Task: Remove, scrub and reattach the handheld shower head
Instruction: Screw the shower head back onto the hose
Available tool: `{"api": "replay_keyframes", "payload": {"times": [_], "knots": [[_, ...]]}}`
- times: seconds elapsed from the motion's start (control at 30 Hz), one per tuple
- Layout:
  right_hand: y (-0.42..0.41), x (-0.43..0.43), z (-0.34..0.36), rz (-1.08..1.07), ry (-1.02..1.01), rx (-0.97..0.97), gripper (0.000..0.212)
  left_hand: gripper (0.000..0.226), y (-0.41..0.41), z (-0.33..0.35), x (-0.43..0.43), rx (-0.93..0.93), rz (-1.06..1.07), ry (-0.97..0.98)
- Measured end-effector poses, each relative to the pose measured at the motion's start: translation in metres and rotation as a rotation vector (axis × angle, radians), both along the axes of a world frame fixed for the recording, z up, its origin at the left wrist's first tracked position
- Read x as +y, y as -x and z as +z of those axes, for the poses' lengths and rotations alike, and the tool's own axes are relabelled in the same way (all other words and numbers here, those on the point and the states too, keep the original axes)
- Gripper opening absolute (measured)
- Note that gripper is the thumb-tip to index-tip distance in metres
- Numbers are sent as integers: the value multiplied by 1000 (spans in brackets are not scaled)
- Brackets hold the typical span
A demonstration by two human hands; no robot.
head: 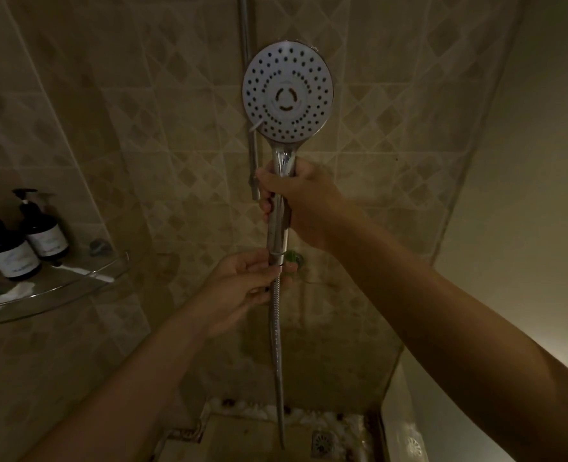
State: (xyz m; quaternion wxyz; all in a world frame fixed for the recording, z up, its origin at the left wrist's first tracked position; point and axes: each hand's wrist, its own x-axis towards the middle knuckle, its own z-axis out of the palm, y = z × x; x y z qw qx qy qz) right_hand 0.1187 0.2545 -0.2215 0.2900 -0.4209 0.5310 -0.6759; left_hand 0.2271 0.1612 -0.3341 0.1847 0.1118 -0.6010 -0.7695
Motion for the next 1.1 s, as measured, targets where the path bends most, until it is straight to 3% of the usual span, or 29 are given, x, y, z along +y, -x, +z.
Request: {"api": "replay_keyframes", "payload": {"times": [0.1, 0.23, 0.33, 0.4, 0.5, 0.67, 0.87, 1.1], "knots": [[-1, -1, 0, -2, -5, -4, 11, 24, -4, 0, -6, -9, -97, -78], [-3, 1, -1, 12, -14, 3, 17, 25, -6, -5, -5, 59, -60, 13], [-4, 4, -2, 19, -8, 3, 16, 25, -7, -7, 1, 73, 15, 70], [-5, 6, -2, 14, -8, 3, 14, 13, -6, -7, 5, 65, 78, 105], [-6, 7, -2, 2, -22, 6, 13, 32, -4, -8, 10, 54, 149, 212], [-10, 9, -6, 10, -37, 1, 14, 41, -3, -5, 18, 34, 259, 269], [-11, 7, -9, 11, -34, 22, 20, 39, -5, -8, 27, 29, 397, 395], [-10, 2, -11, -53, -22, -4, 12, 39, -2, -15, 31, 48, 560, 489]]}}
